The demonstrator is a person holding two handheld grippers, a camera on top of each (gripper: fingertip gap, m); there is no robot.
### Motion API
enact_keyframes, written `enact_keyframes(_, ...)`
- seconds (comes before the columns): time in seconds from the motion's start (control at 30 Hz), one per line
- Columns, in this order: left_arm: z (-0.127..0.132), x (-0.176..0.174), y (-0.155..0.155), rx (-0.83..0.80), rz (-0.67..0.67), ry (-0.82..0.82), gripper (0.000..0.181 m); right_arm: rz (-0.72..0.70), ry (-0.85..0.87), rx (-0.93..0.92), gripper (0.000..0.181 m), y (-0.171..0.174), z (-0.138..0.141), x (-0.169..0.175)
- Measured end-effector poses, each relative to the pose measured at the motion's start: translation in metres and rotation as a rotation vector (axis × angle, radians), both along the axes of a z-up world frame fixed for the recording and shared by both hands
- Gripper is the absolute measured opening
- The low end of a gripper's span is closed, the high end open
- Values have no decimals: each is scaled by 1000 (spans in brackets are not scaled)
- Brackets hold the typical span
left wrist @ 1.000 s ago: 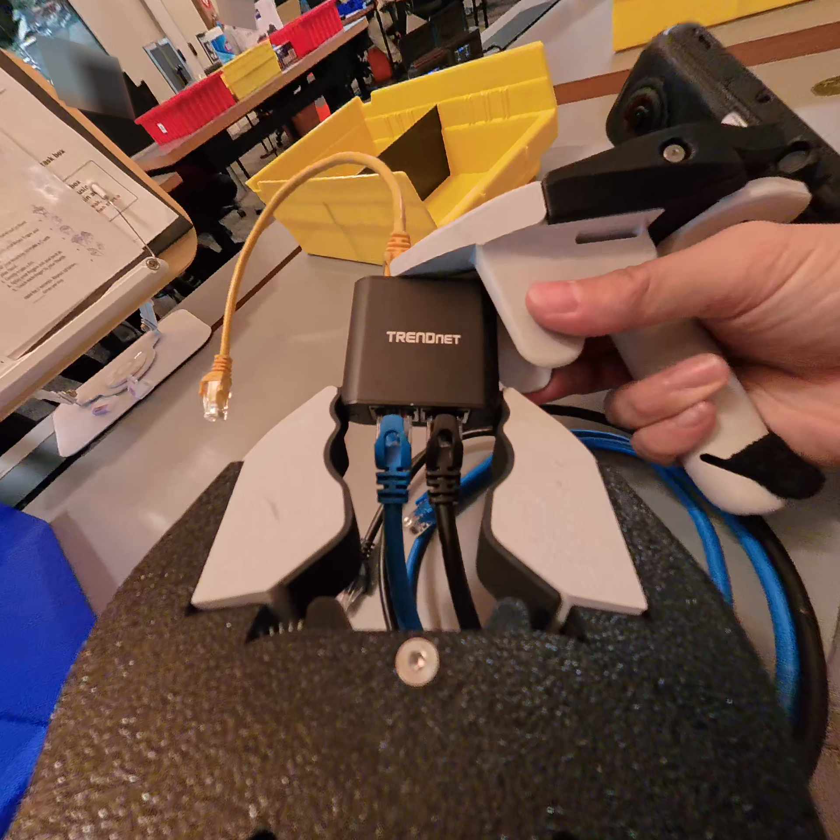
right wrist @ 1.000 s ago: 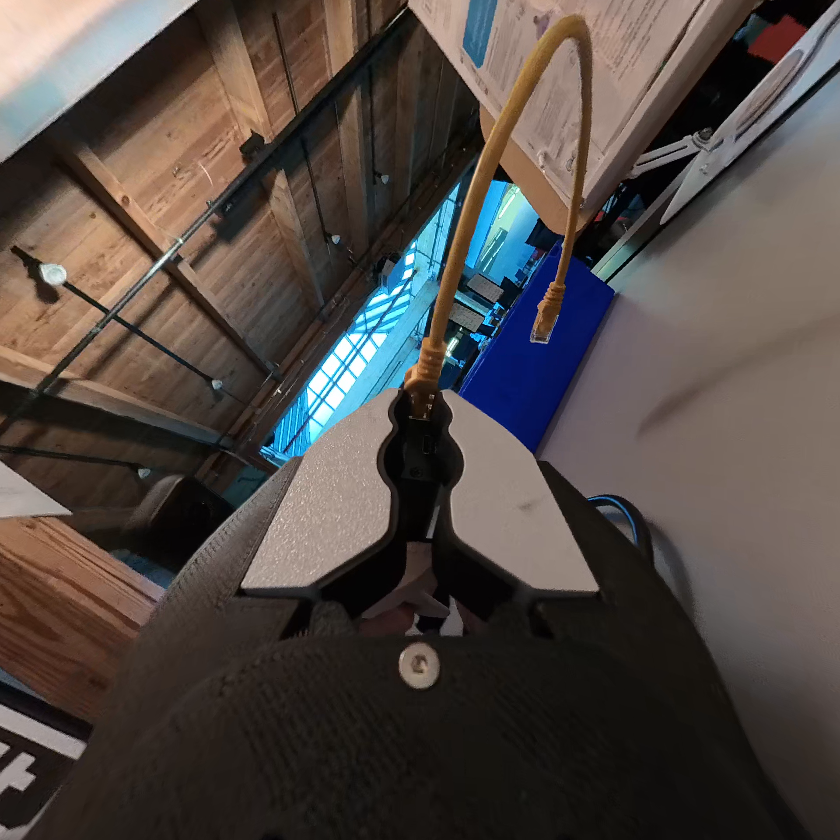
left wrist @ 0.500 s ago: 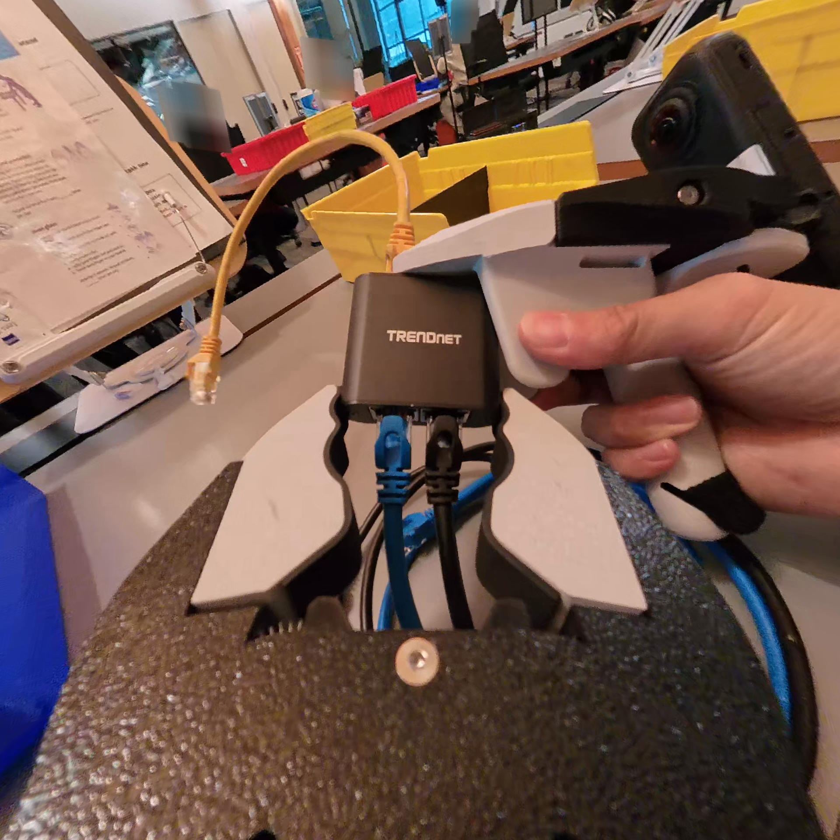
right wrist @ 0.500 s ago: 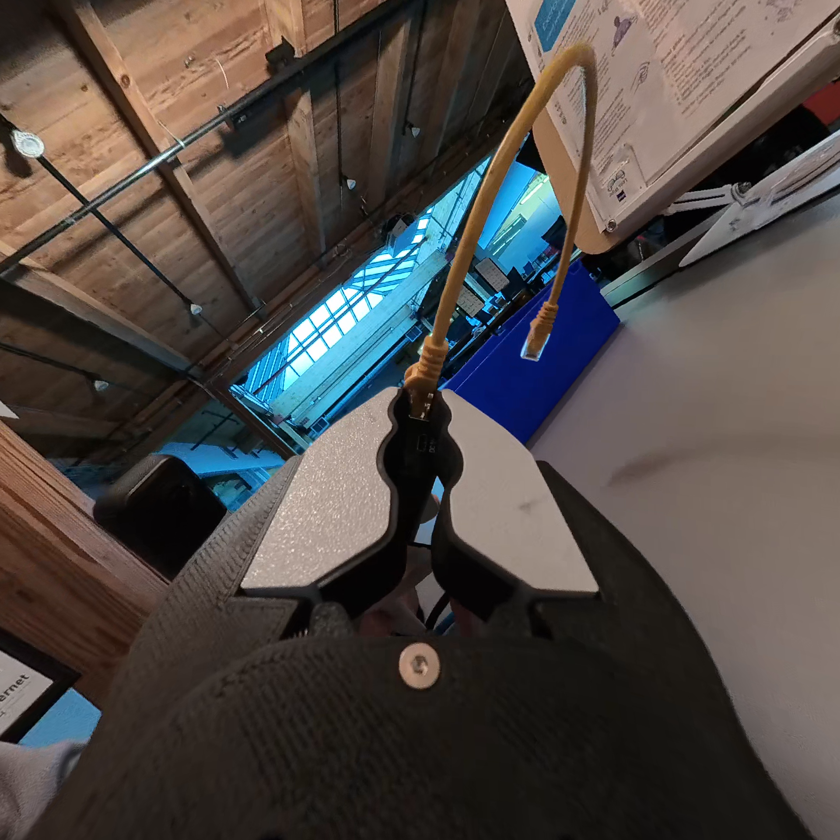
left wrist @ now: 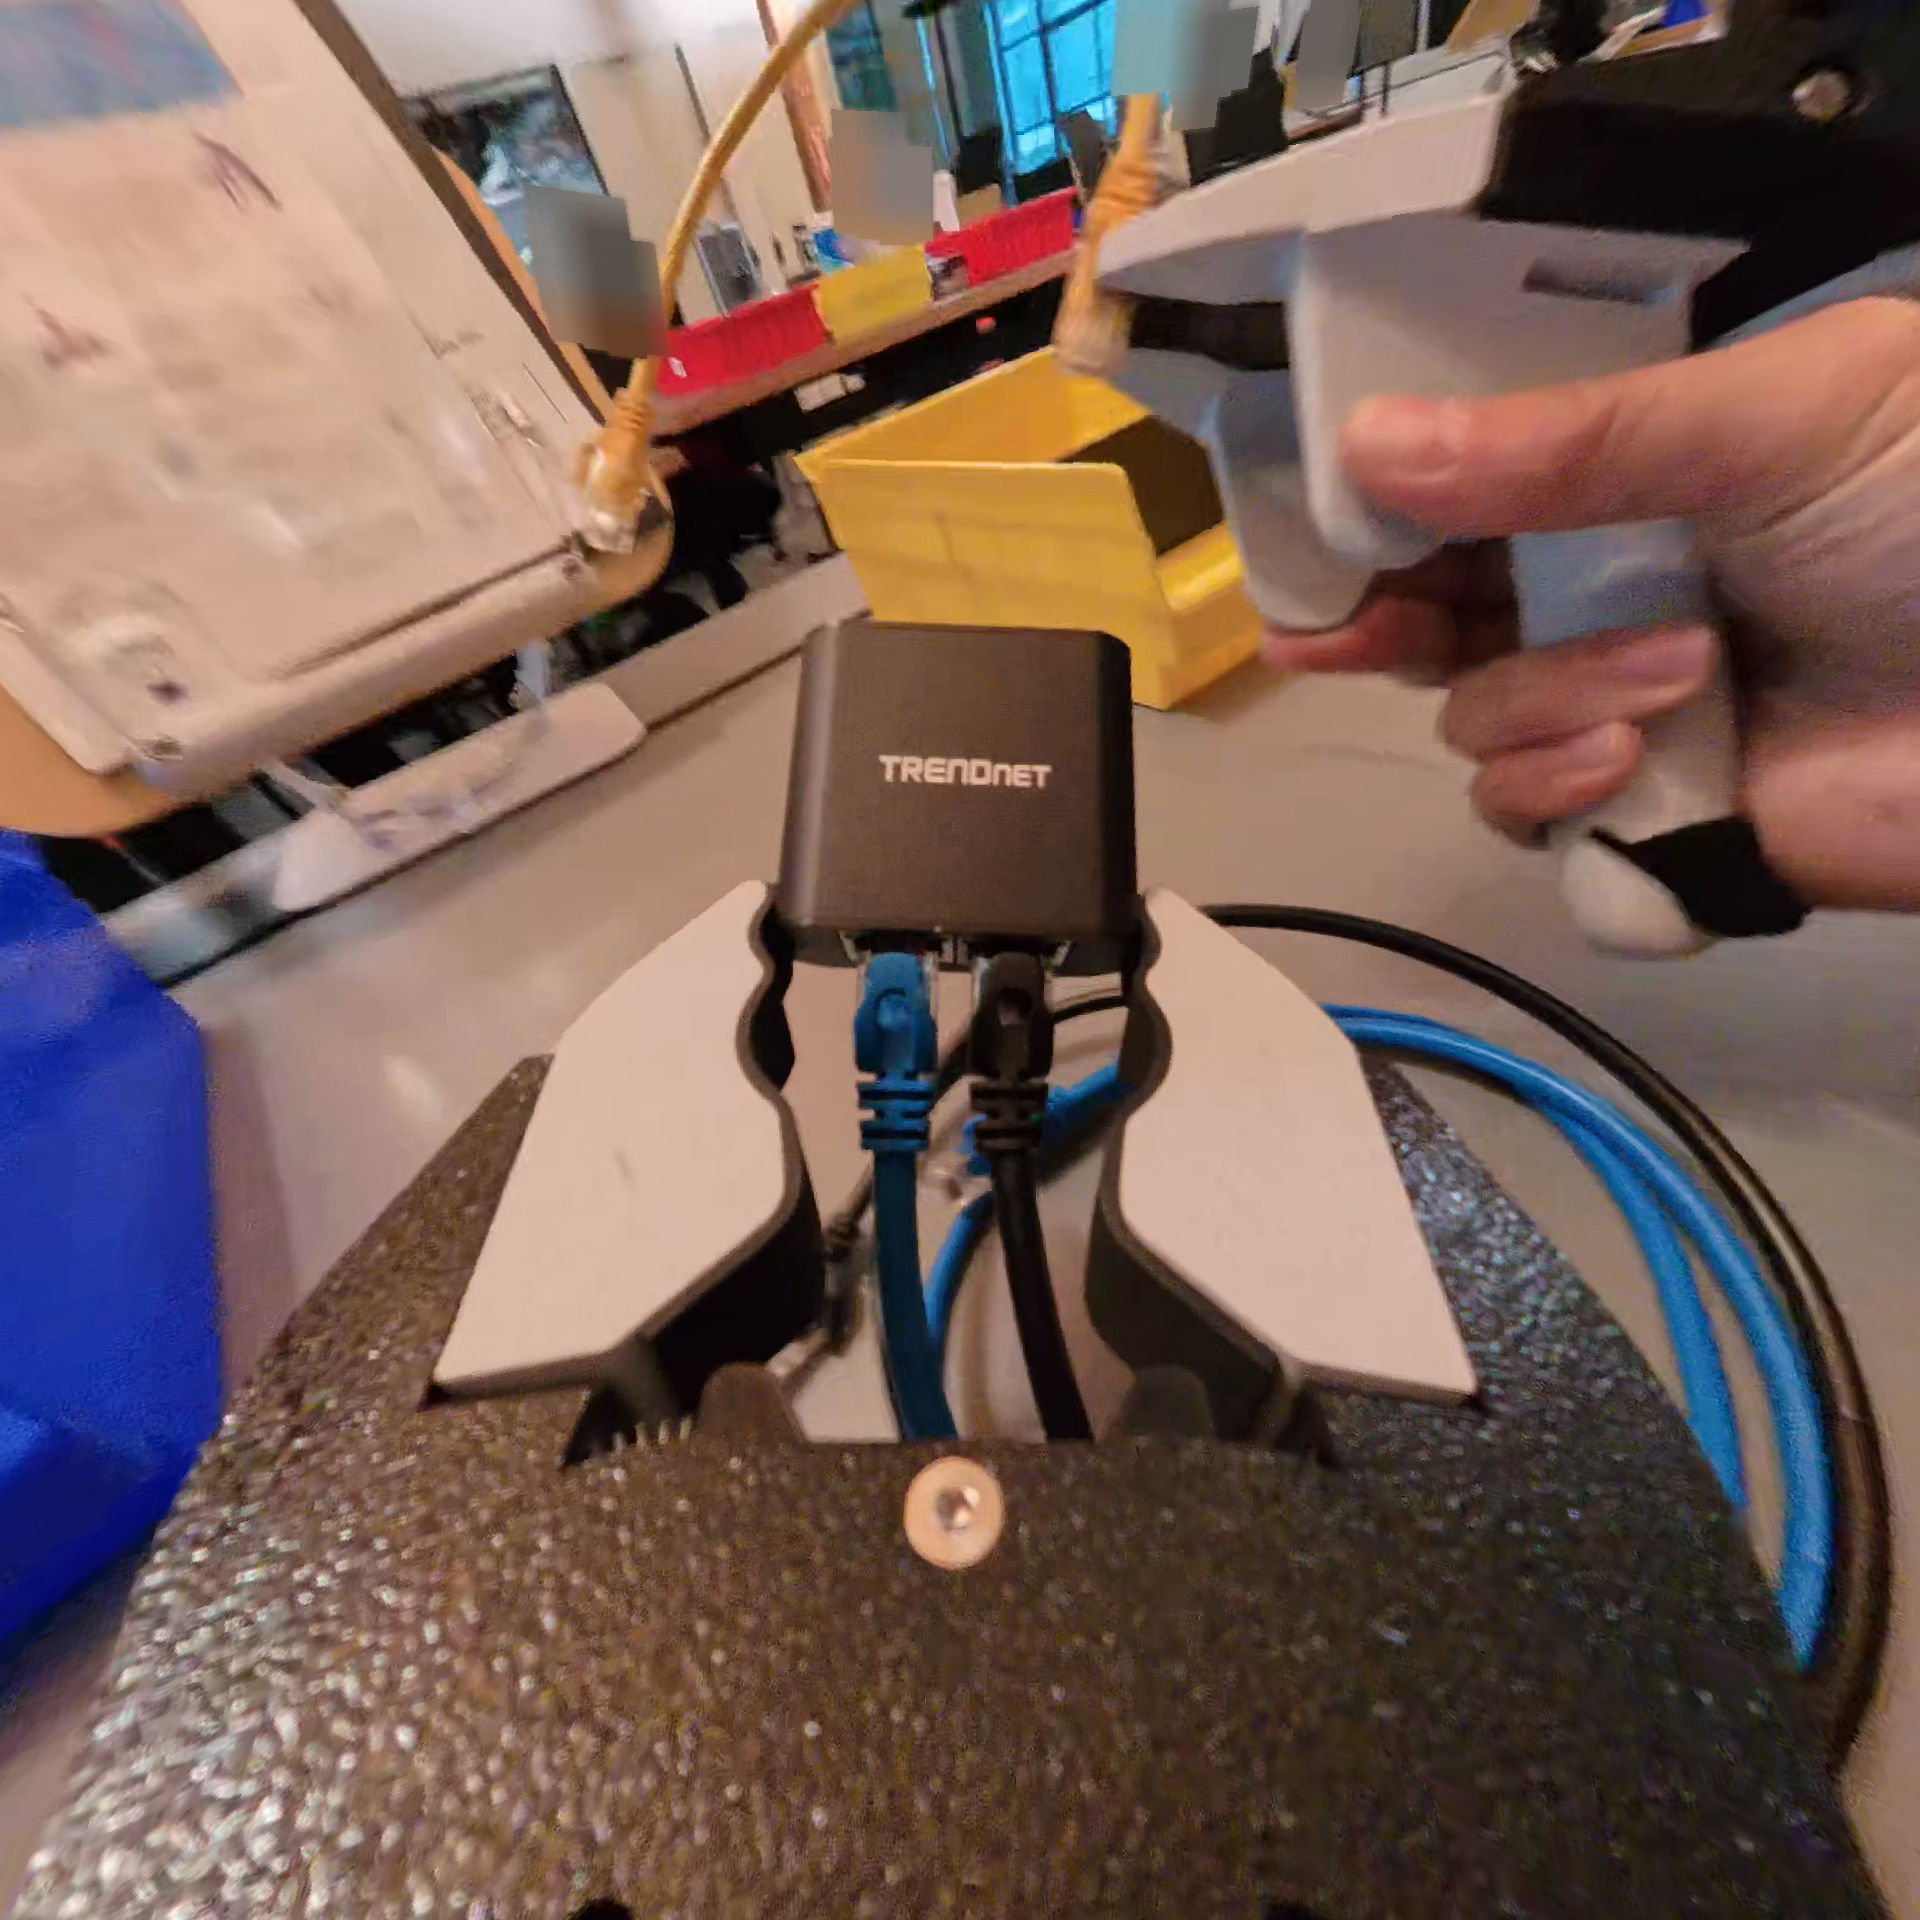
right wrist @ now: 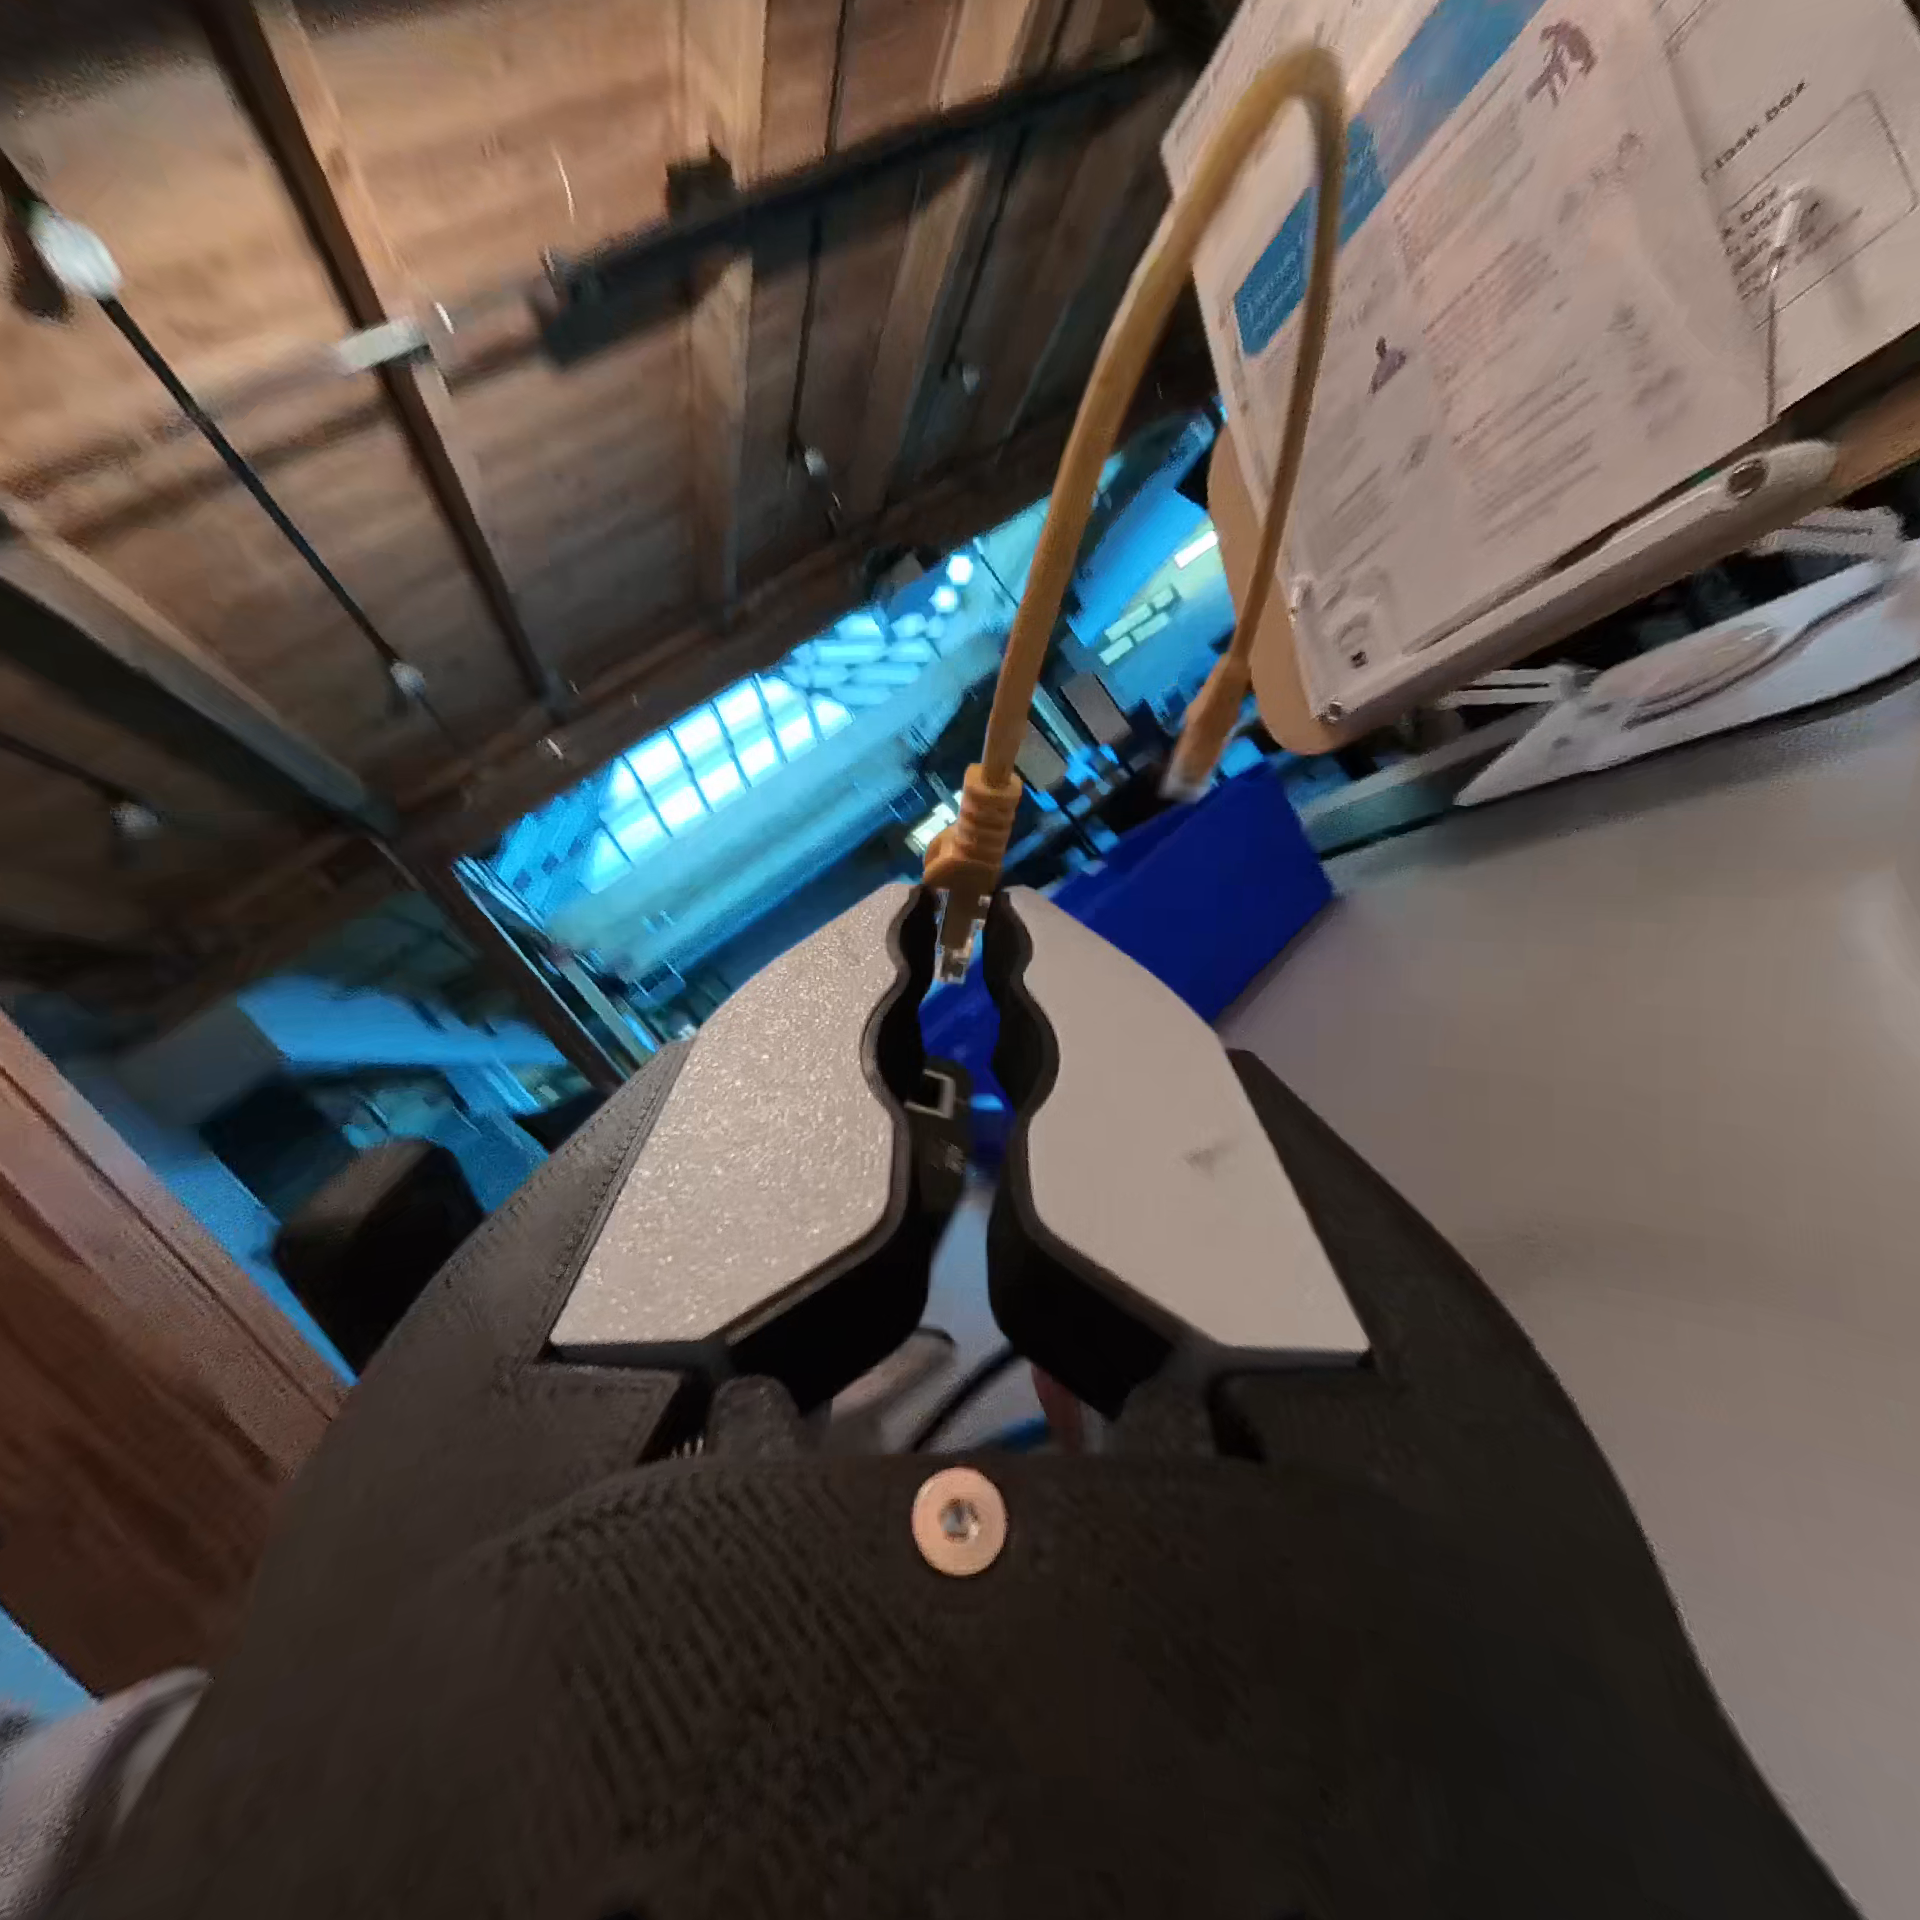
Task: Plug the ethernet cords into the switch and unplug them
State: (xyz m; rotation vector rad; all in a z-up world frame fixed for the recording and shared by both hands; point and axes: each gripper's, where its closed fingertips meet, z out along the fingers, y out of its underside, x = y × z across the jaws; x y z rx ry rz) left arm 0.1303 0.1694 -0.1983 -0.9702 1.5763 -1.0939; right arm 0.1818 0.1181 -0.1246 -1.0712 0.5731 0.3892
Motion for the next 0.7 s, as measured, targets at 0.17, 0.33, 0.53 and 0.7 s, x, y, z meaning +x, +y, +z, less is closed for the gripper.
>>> enact_keyframes(0.17,26,1,14,26,-11,-52,61,-31,-216,-184,11,-21,30,4)
enact_keyframes(0.33,18,2,35,-7,-18,-8,61,-158,-377,-380,11,-81,64,31)
enact_keyframes(0.53,17,0,45,-34,-39,16,61,-67,-493,-823,11,-145,47,76)
enact_keyframes(0.7,23,2,50,-45,-34,12,61,-14,-459,-1131,10,-170,5,134)
